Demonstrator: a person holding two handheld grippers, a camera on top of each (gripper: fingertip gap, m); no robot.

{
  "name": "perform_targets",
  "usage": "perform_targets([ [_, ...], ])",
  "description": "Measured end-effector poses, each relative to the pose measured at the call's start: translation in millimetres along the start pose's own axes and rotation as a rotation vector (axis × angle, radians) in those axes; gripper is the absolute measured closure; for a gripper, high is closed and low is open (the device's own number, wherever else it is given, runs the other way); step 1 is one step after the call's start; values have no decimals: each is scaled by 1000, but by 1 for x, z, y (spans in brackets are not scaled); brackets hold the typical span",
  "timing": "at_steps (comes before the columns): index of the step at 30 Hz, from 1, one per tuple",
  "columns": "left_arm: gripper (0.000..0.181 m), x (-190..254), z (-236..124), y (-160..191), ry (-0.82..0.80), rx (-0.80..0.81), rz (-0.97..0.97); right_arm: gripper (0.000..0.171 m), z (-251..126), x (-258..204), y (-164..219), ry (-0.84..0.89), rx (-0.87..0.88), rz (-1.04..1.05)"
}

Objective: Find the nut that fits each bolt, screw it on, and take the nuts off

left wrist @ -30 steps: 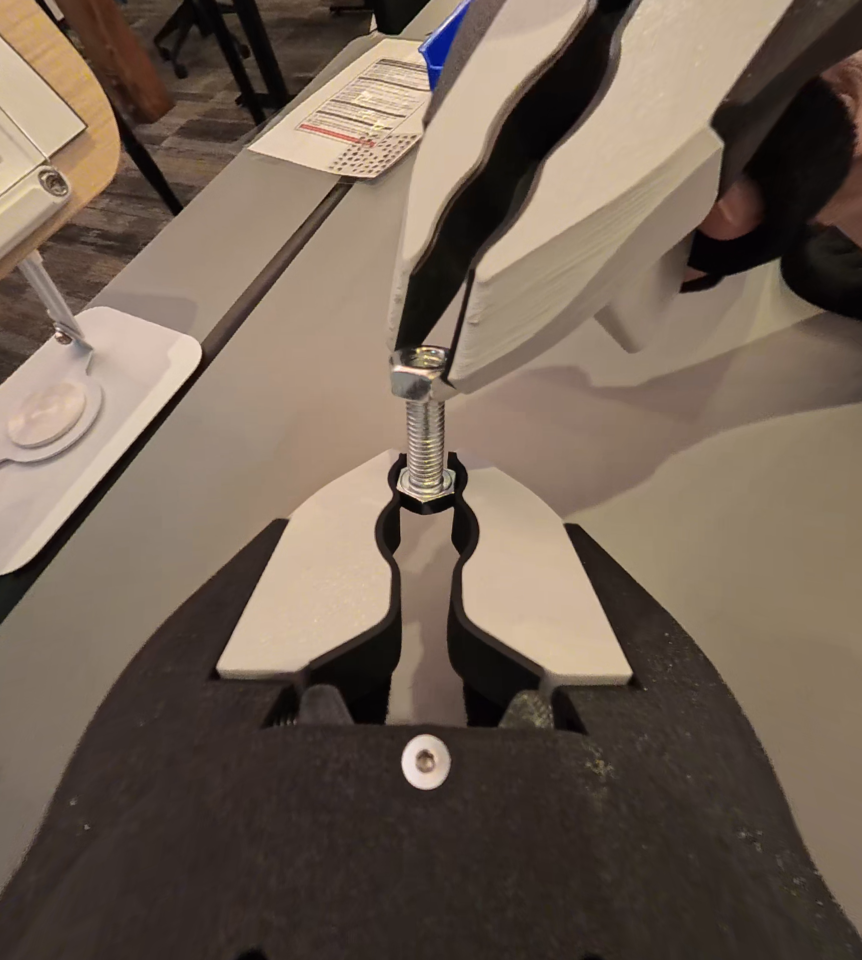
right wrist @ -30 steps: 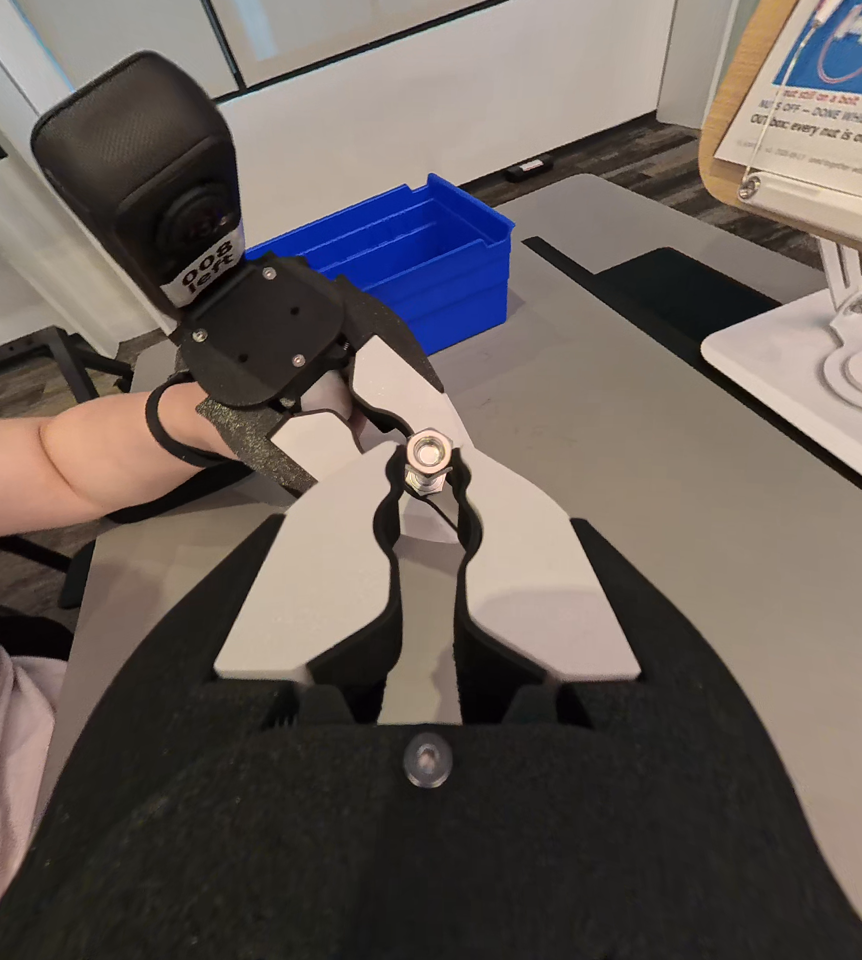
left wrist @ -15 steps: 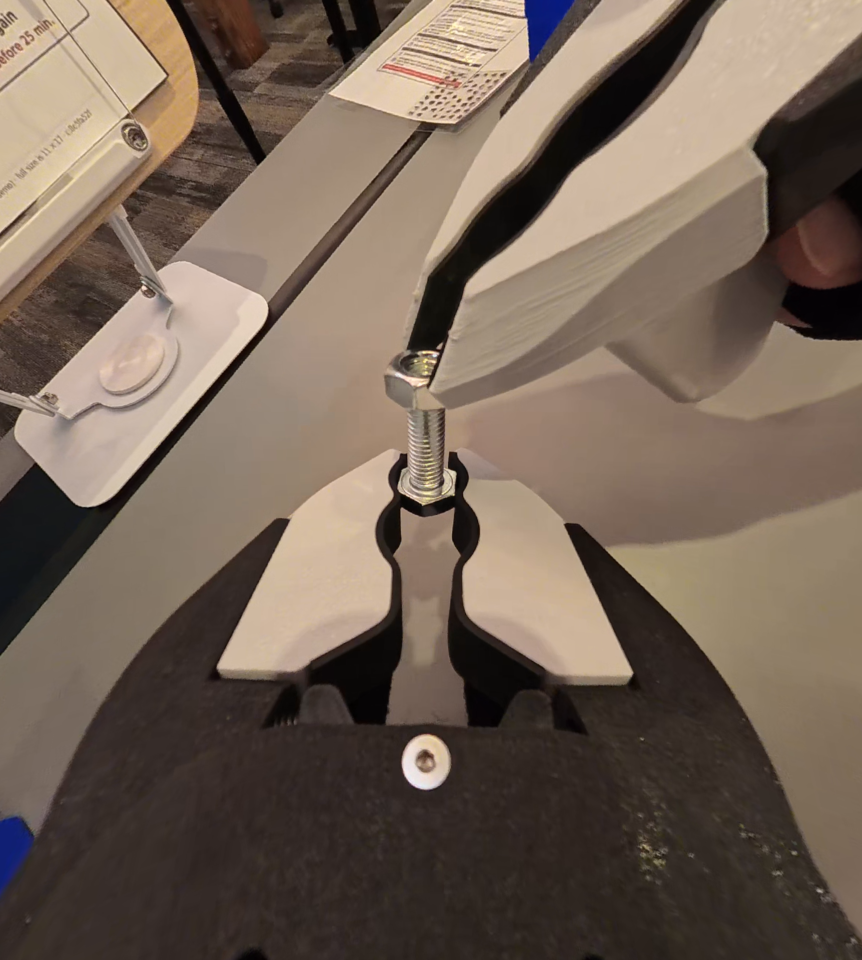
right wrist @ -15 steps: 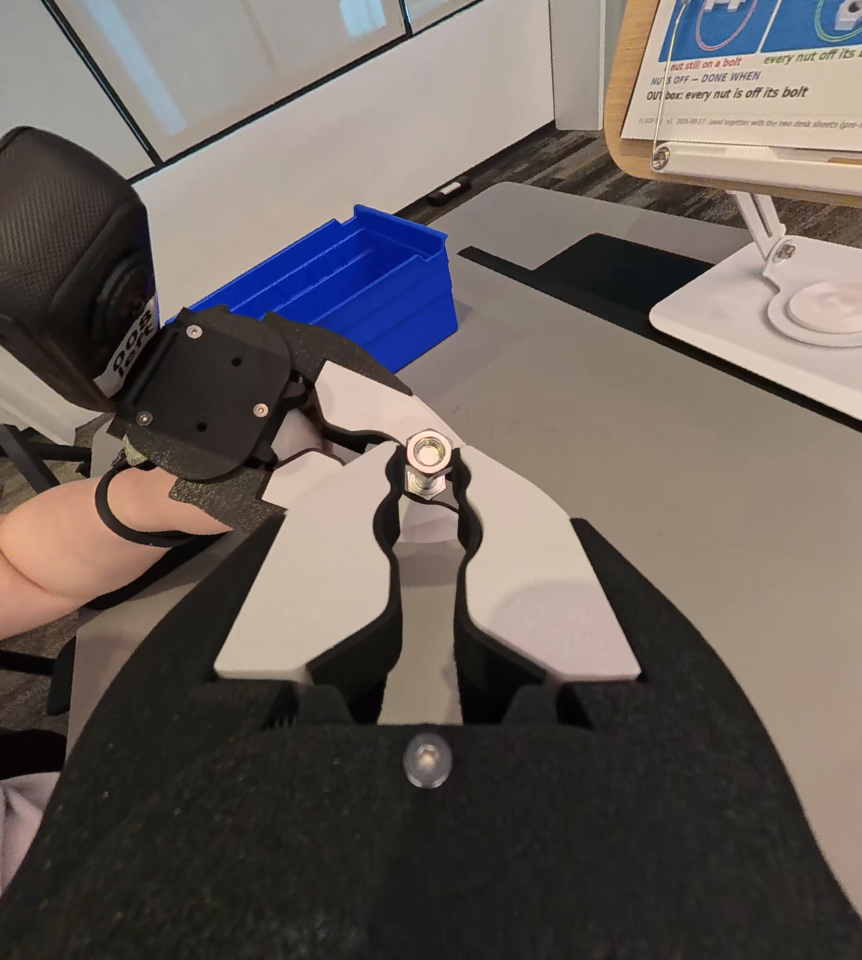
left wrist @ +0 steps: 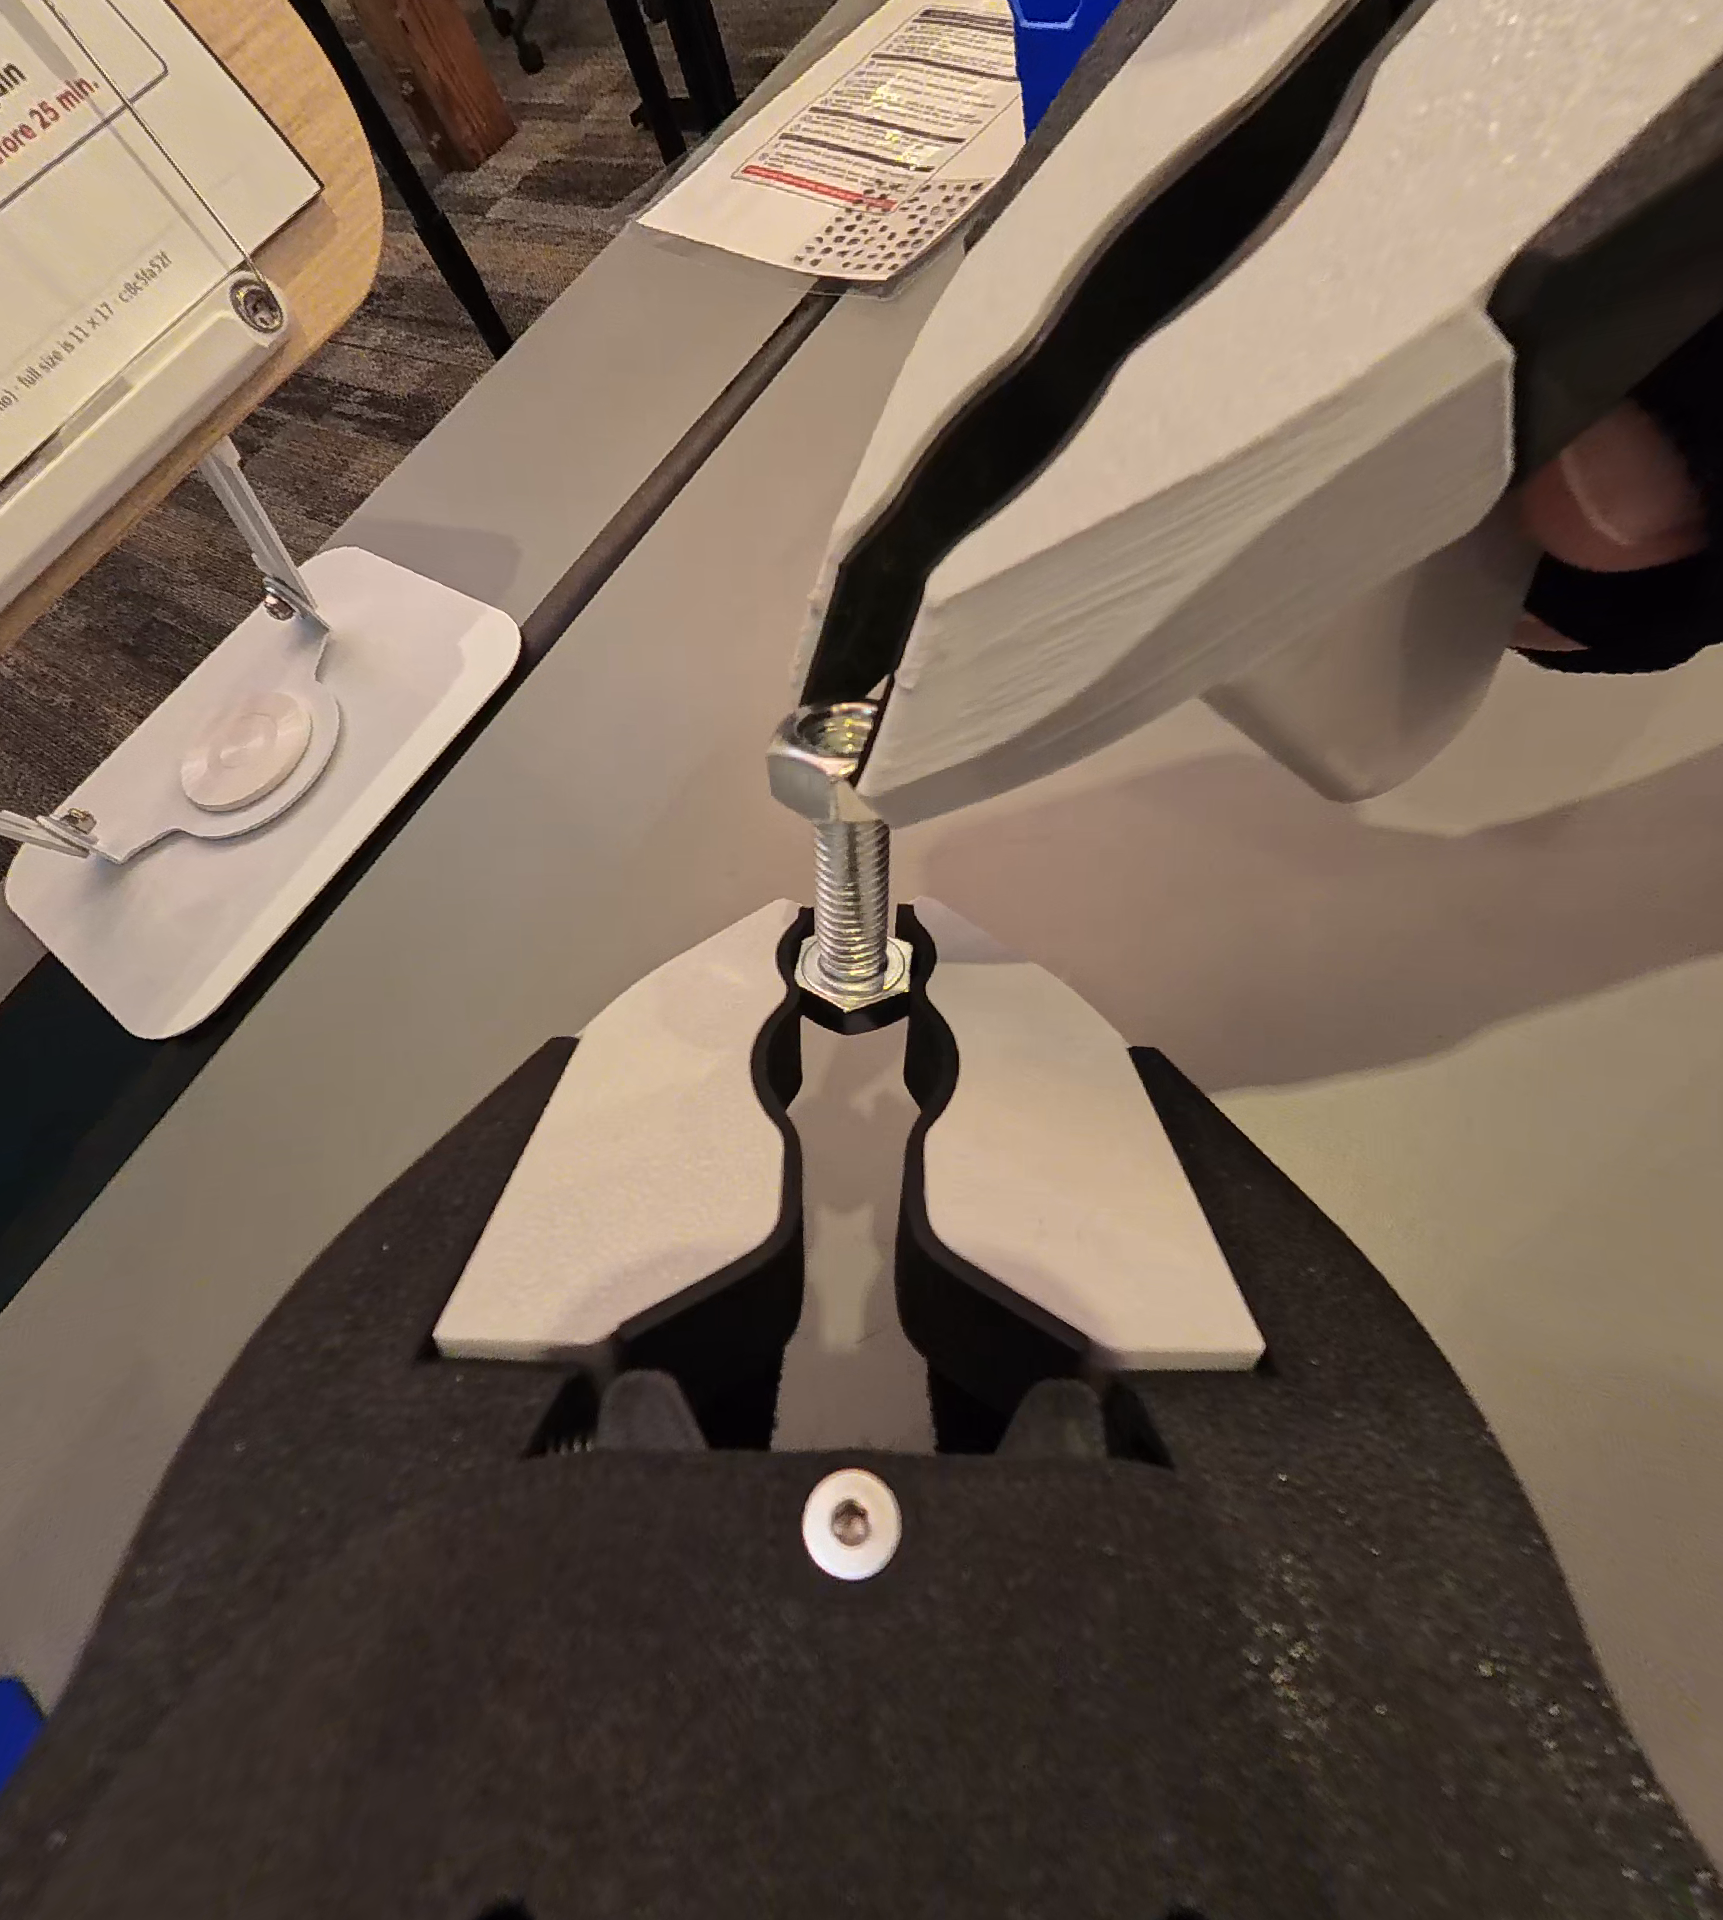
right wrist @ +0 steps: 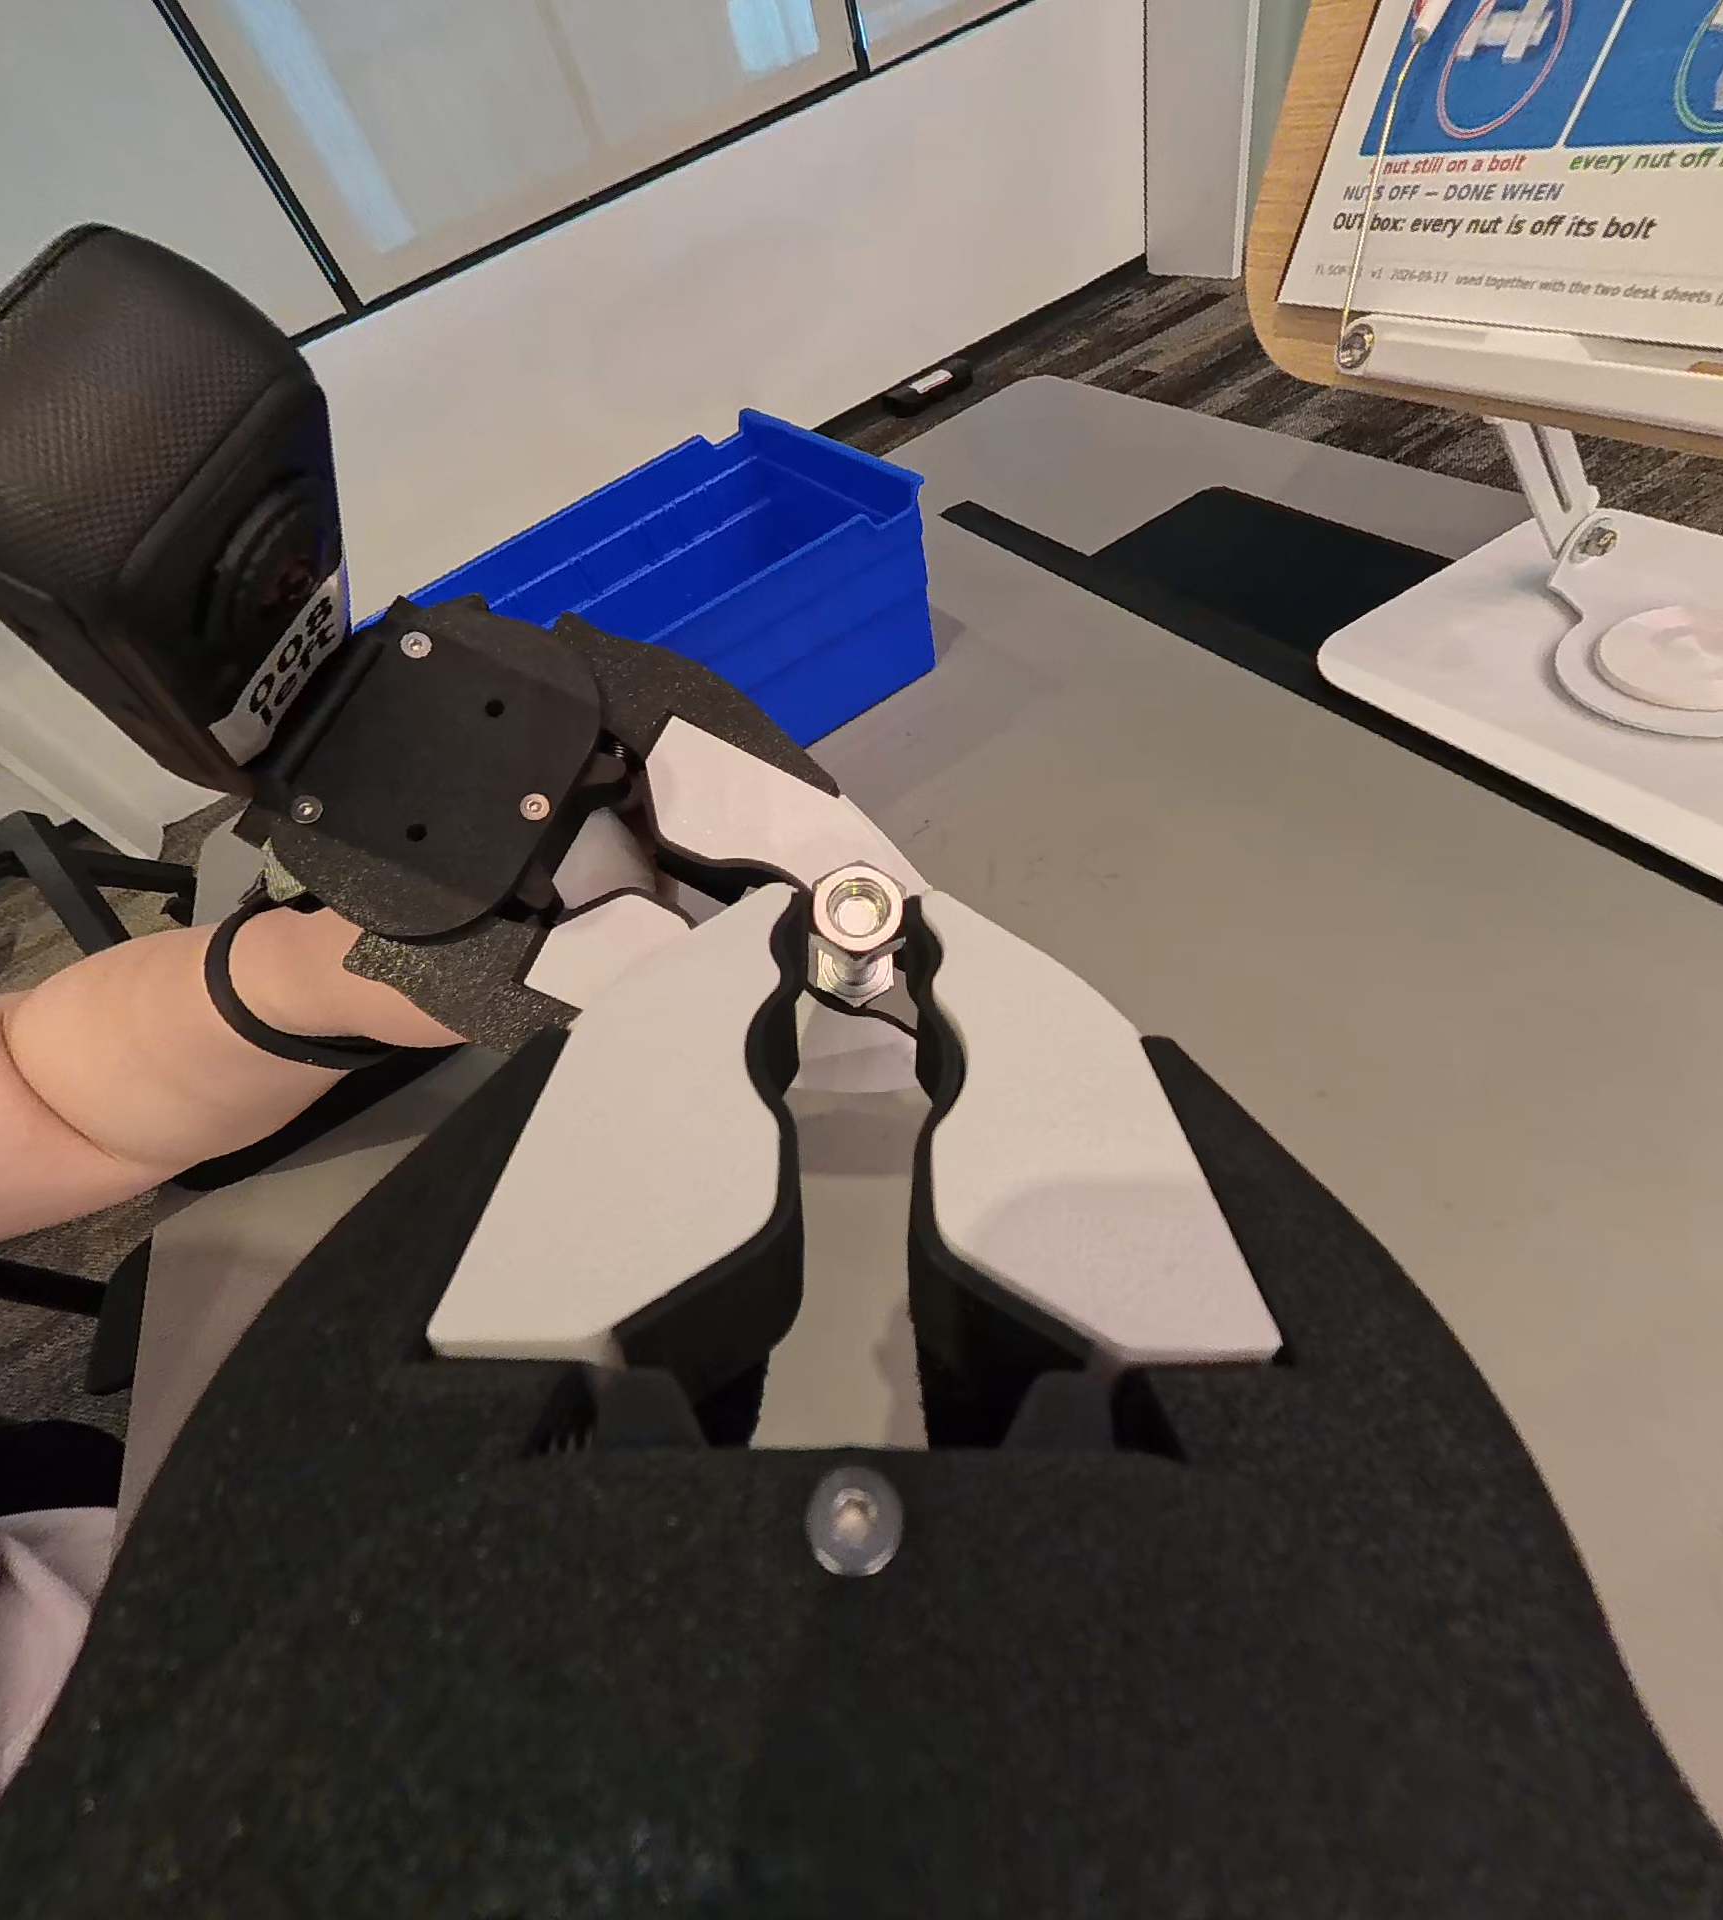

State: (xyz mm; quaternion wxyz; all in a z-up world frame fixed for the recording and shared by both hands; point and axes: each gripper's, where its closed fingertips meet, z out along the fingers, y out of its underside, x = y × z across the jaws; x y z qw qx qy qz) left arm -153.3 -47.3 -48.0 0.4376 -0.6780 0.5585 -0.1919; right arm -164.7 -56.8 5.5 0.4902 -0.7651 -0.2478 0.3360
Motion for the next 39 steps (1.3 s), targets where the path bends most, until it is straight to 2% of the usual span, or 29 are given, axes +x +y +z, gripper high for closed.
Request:
perform_targets([
  [13,167,3,-3,-7,40,46,-26,143,-4,-4,-10,-28,44,-55],
  [17,167,9,-8,-15,105,107,-26,134,-21,-23,-26,-183,102,-288],
  [19,167,22,-12,-23,206,158,-16,136,-35,-35,-23,-289,112,-431],
  [21,167,35,-18,-31,299,211,-27,134,-42,-35,-19,-323,113,-489],
  [30,167,79,-37,-43,562,299,48,139,-57,-55,-5,-573,152,-500],
  [39,167,83,-35,-41,566,280,53,145,-55,-58,-5,-585,149,-482],
])
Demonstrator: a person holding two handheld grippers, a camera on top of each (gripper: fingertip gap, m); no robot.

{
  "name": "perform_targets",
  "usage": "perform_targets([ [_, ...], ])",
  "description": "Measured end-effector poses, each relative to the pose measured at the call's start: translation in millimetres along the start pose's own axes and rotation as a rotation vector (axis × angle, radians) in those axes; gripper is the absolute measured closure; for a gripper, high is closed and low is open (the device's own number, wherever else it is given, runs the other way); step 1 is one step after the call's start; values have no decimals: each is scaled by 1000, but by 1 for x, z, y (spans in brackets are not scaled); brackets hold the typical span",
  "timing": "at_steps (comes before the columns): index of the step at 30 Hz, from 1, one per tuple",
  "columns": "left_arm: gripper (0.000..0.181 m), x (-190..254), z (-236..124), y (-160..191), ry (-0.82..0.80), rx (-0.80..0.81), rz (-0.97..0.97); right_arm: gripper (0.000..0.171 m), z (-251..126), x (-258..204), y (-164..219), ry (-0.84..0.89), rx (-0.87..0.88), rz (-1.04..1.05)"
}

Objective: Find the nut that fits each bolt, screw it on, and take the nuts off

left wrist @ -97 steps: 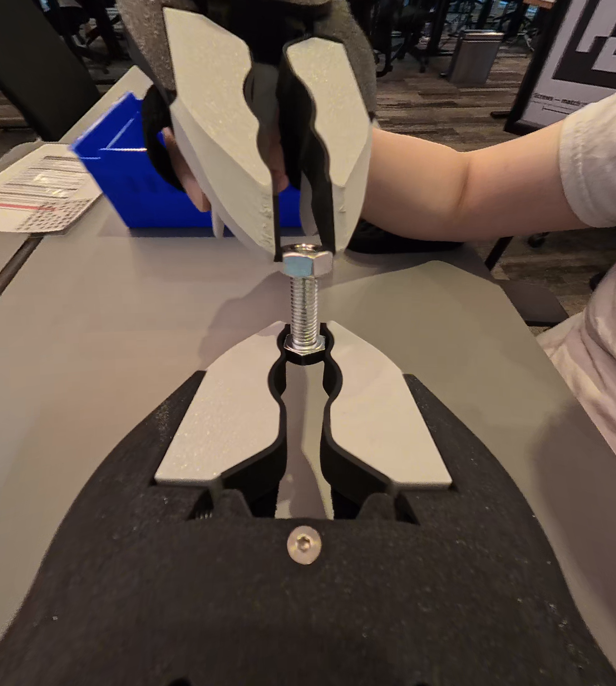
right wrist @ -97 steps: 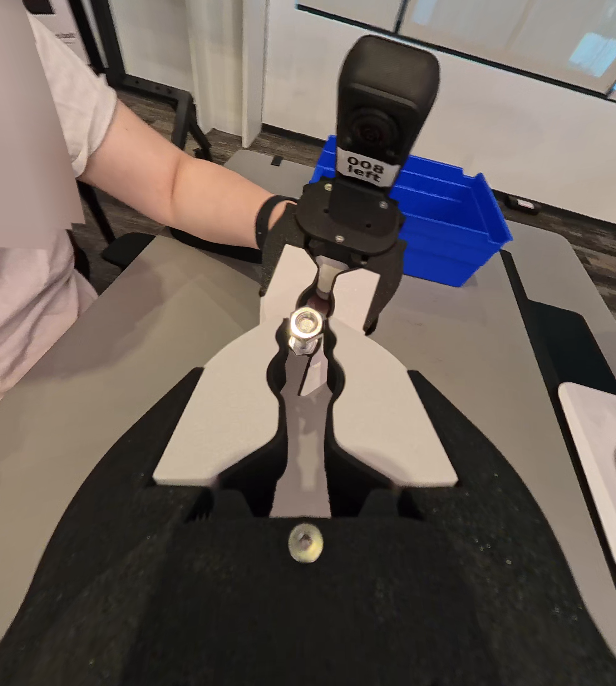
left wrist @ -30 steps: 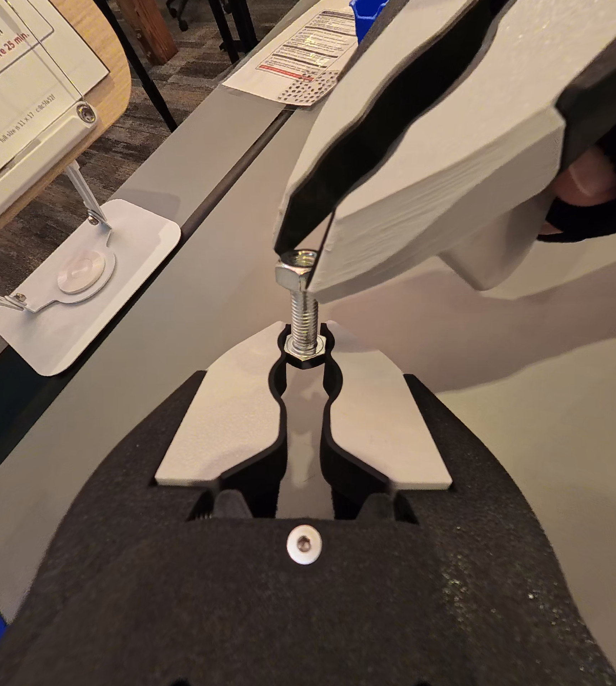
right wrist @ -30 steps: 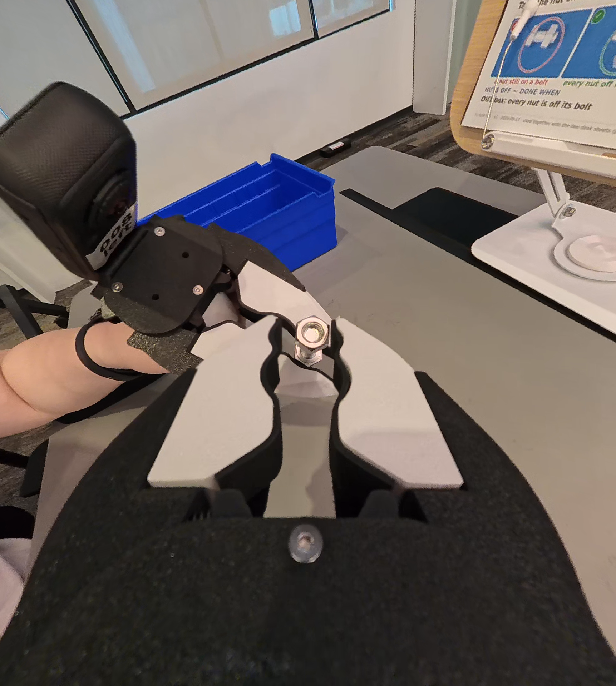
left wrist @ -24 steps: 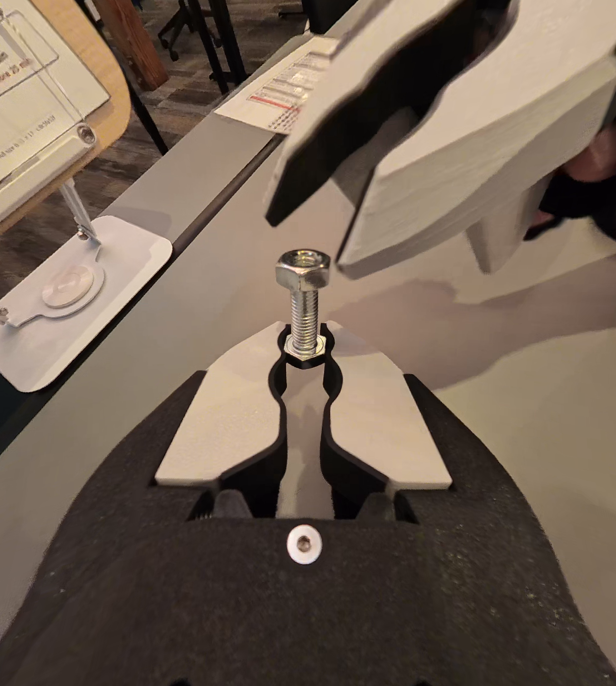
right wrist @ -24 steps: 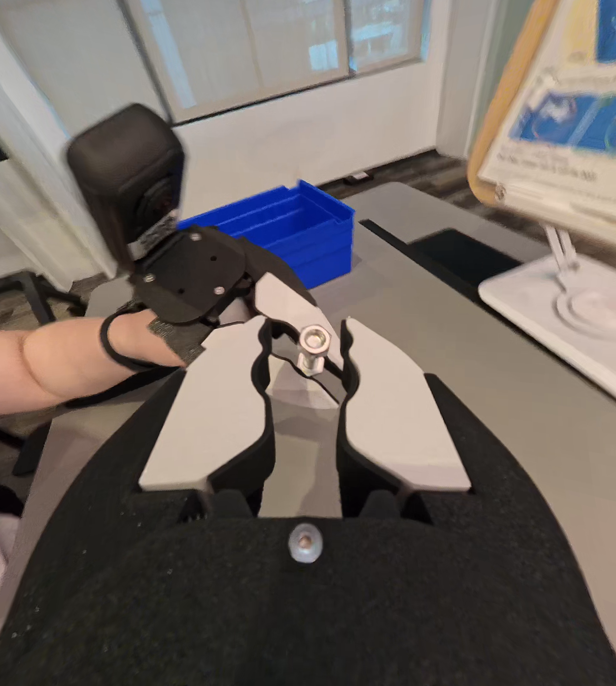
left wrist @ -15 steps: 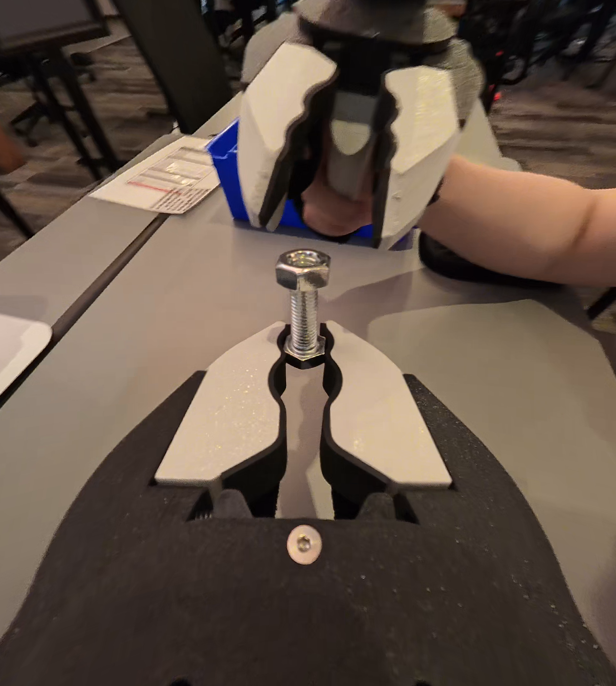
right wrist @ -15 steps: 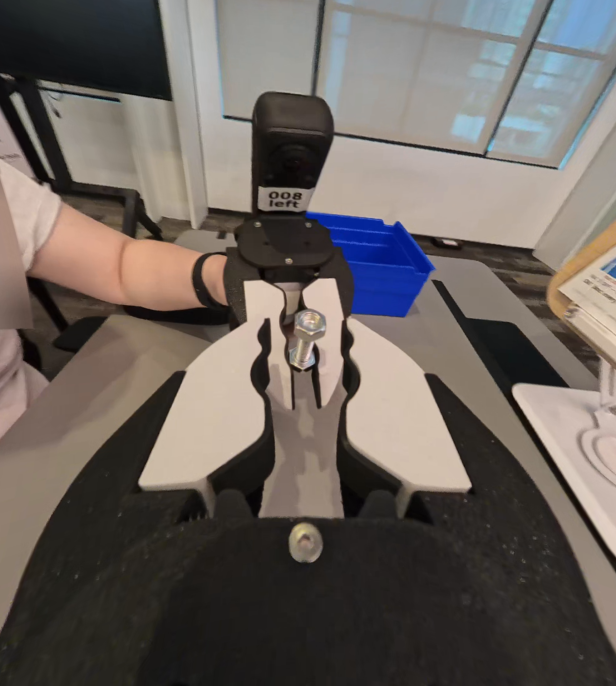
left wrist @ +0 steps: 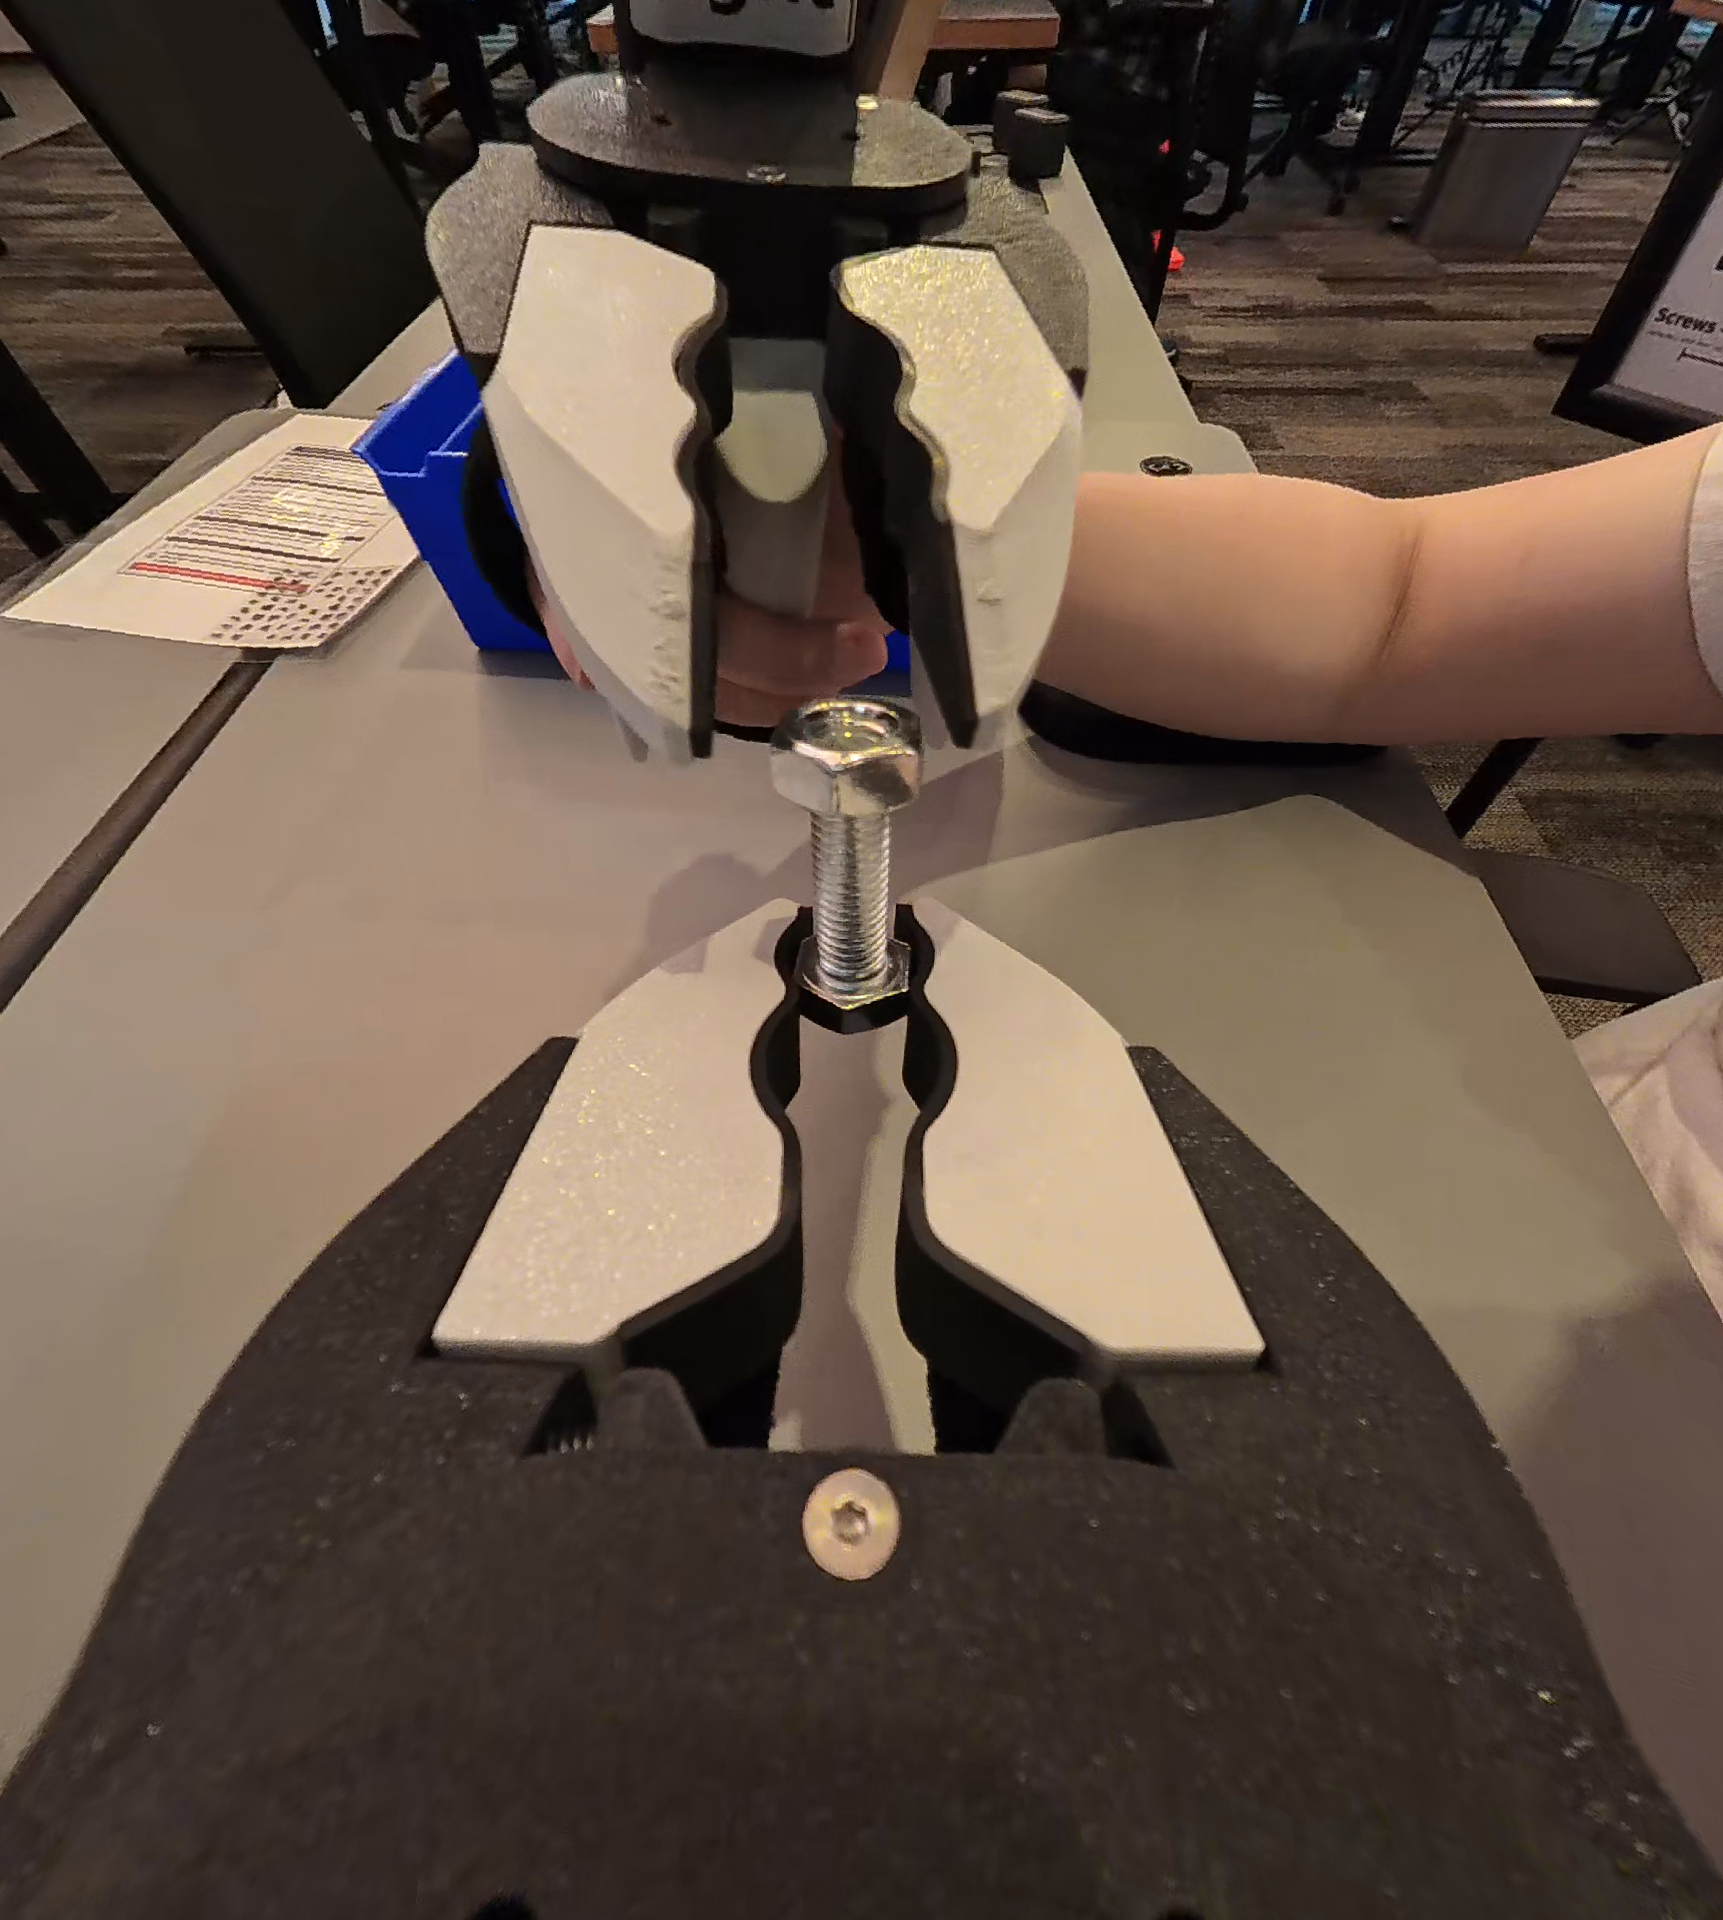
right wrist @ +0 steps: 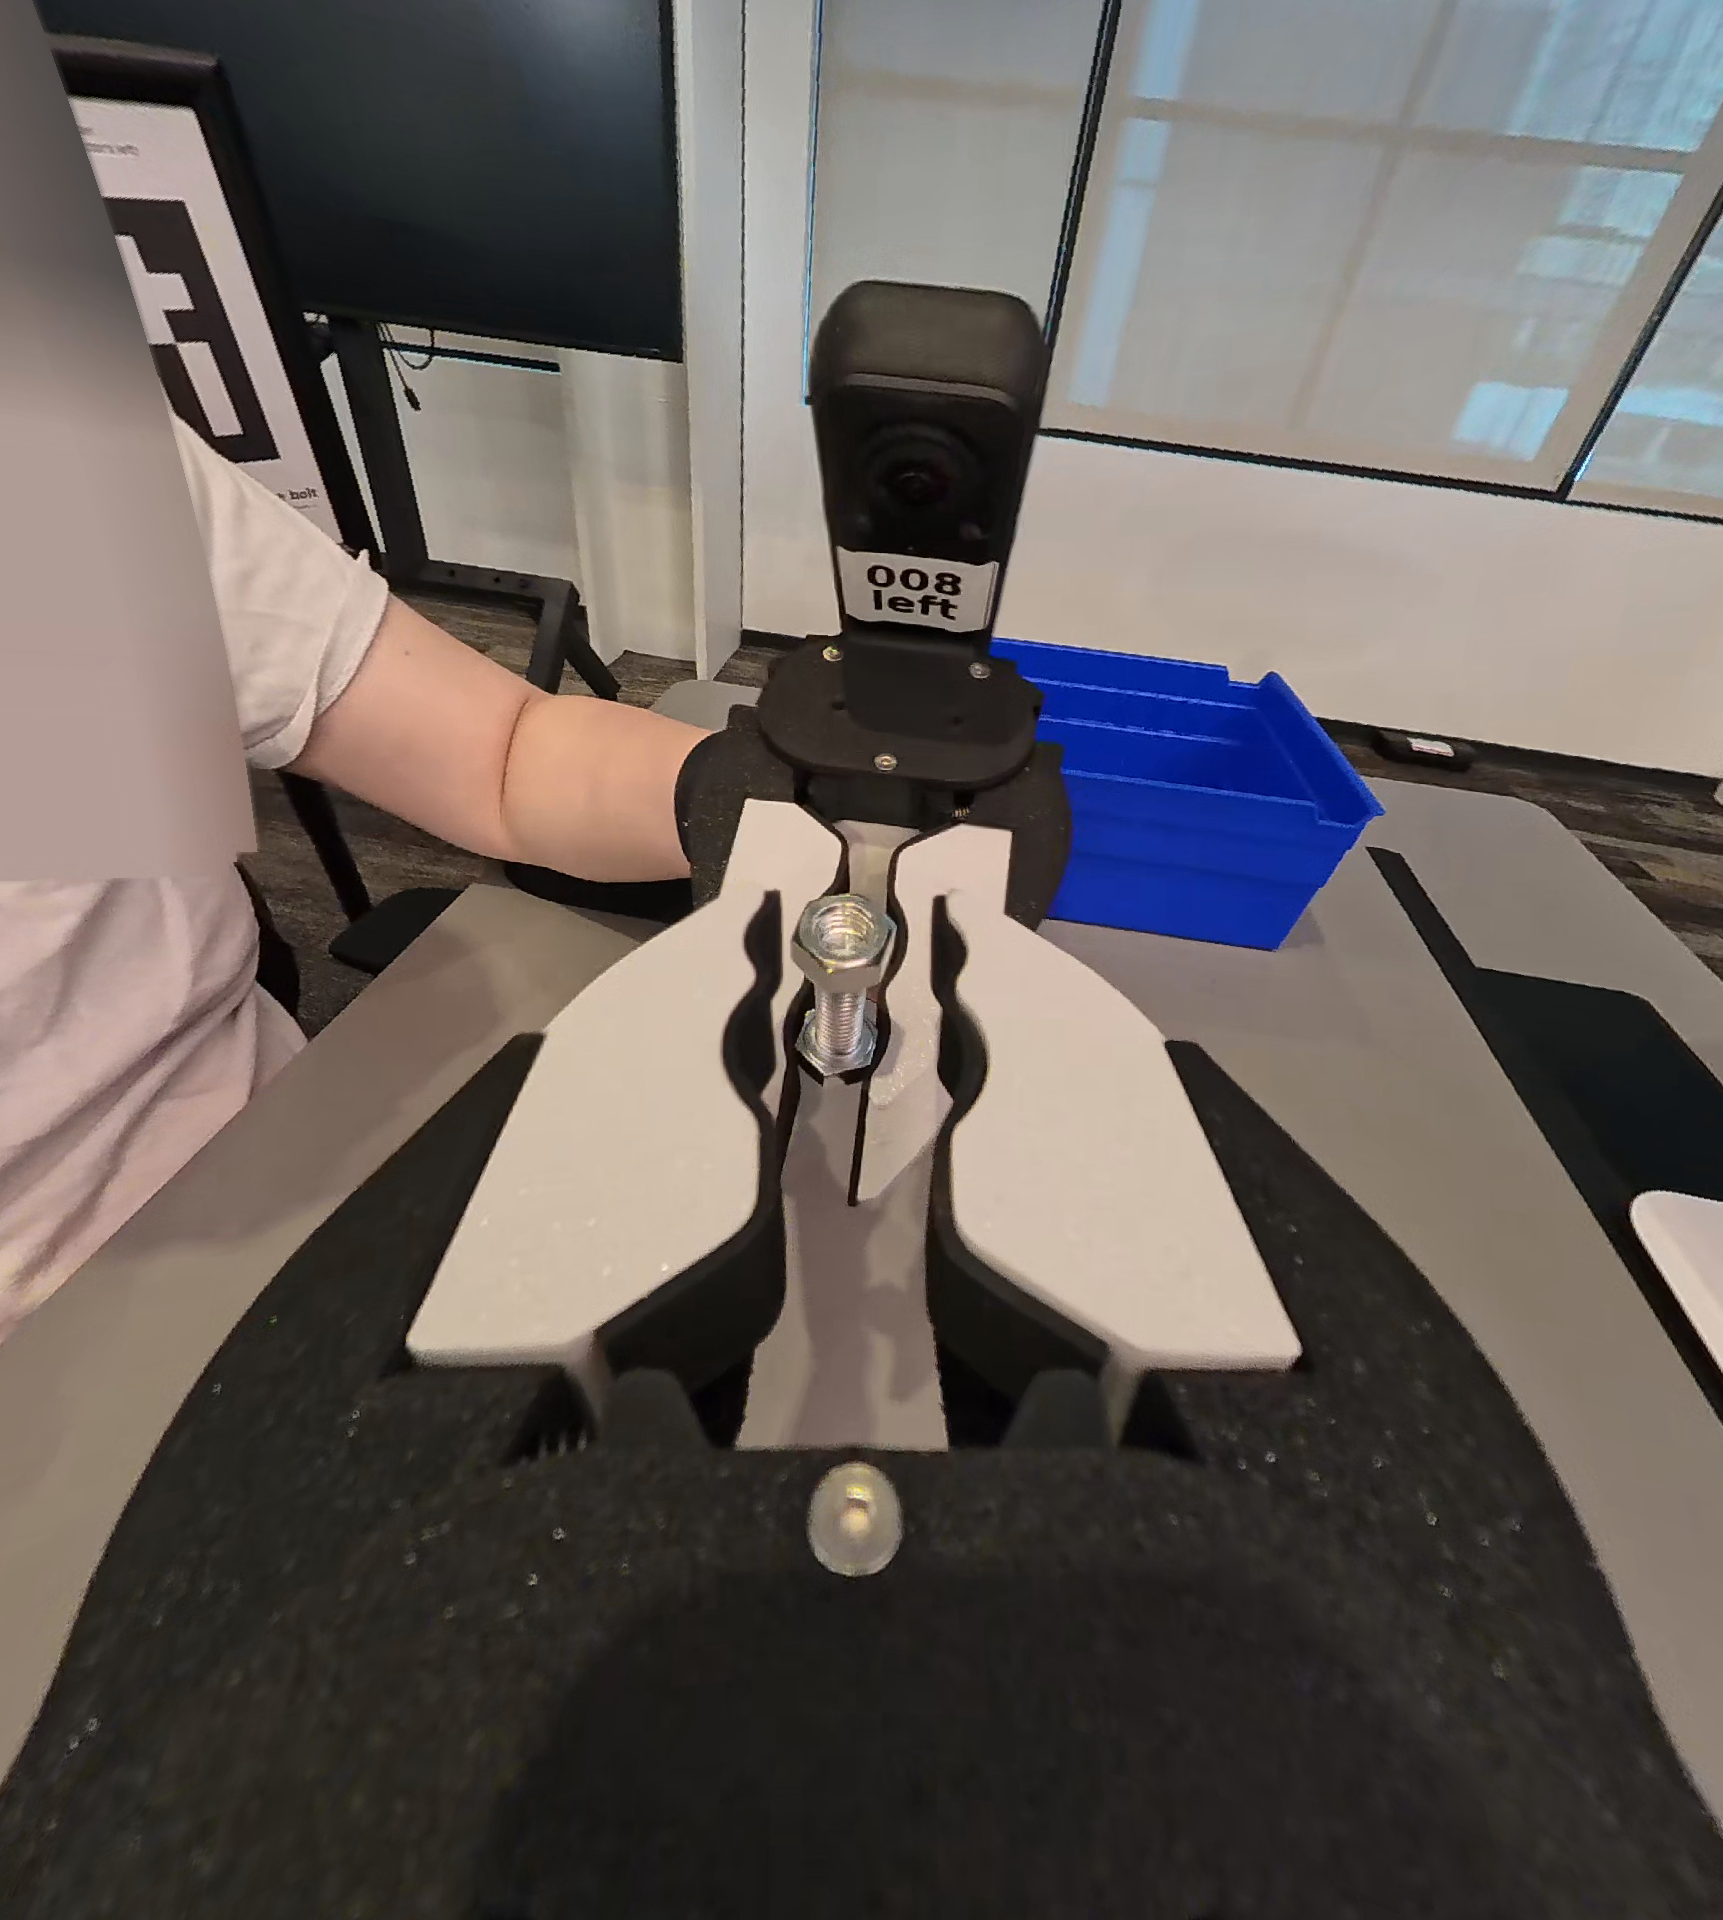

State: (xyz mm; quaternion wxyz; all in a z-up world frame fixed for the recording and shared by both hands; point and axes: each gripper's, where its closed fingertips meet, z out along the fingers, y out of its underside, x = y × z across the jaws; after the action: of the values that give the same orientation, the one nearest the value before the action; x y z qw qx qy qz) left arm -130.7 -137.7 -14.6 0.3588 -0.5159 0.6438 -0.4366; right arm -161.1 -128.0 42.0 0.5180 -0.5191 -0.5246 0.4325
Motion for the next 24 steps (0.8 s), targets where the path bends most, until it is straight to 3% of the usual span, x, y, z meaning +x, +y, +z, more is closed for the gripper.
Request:
perform_targets([
  [9,167,-6,-3,-2,-25,14,-20,153,-1,4,0,16,3,14],
  [15,167,-8,-4,-1,-39,10,-25,147,1,5,1,24,0,33],
  [24,167,-17,-6,-2,-99,9,-38,154,2,13,2,81,-6,33],
])
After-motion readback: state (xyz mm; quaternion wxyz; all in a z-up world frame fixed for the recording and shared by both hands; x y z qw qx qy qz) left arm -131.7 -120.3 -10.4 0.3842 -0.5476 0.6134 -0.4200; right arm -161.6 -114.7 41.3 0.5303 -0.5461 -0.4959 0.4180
